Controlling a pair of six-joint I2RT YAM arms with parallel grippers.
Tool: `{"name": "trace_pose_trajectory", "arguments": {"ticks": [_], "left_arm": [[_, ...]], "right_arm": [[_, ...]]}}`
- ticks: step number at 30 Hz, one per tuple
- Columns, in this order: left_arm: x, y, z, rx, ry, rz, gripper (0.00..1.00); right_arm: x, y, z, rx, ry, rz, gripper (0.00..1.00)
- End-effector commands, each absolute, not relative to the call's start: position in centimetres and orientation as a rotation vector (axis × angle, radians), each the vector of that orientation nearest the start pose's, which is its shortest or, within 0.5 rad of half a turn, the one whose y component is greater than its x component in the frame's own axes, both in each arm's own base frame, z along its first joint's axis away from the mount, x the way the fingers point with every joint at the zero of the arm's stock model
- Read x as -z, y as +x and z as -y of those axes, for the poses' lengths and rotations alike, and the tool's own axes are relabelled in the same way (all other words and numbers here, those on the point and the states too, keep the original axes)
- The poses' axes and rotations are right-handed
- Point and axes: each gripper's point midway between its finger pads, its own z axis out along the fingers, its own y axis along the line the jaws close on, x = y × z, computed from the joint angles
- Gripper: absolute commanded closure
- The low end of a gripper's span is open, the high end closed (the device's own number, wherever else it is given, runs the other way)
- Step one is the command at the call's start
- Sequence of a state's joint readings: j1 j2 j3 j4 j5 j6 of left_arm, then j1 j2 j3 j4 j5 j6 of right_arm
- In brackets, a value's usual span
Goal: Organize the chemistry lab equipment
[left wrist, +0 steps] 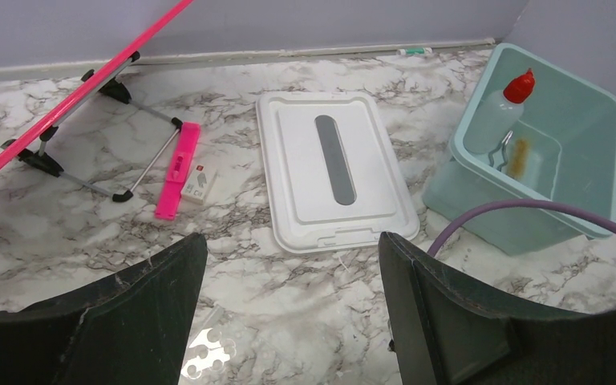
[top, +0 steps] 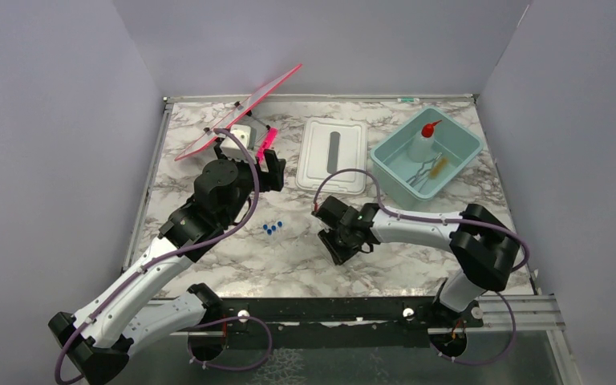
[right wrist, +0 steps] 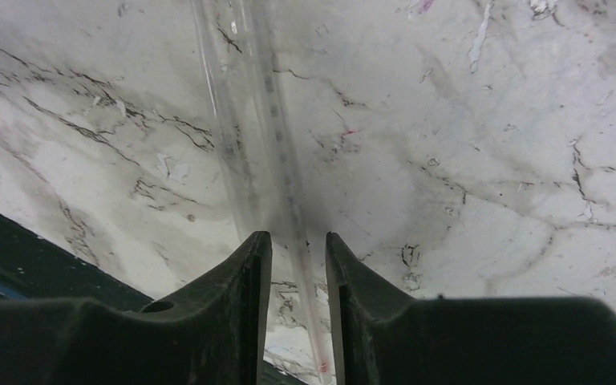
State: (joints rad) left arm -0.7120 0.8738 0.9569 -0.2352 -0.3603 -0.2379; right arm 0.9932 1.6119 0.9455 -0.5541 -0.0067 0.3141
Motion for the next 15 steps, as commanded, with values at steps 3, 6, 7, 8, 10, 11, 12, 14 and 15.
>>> {"name": "trace_pose_trajectory", "arguments": {"ticks": [3,6,7,8,10,11,12,14,15], "left_arm": [[-31.8,27.7,16.3,0.369,0.127,-1.722,0.19],[-31.8,27.6,16.3,0.367,0.125,-1.722,0.19],[-31.8,27.6,16.2,0.366,0.125,-1.721,0.19],[-31.8,27.7,16.2,0.364,0.124,-1.722,0.19],[-31.8,27.7,16.2,0.361,0.124,-1.720,0.19],[-31.9,27.7,16.2,0.361,0.123,-1.718,0.19],[-32.0,27.7,16.1,0.360,0.123,-1.715,0.19],[-32.1,27.8,16.1,0.357,0.124,-1.713,0.19],[-32.3,27.8,16.1,0.356,0.123,-1.708,0.19]], "right_arm": [[-1.3,15.9,-26.4,-0.248,-0.970,-2.711,0.71],[-0.9,16.3,-25.8,-0.180,-0.962,-2.710,0.74],[-0.7,16.5,-25.5,-0.149,-0.959,-2.711,0.76],[-0.5,16.8,-25.1,-0.102,-0.948,-2.709,0.78],[-0.2,17.7,-24.0,0.026,-0.884,-2.696,0.82],[-0.1,18.2,-23.7,0.065,-0.857,-2.686,0.84],[0.0,18.5,-23.4,0.094,-0.844,-2.676,0.86],[0.0,18.9,-23.3,0.118,-0.825,-2.663,0.90],[-0.1,19.1,-23.4,0.127,-0.815,-2.657,0.93]]}}
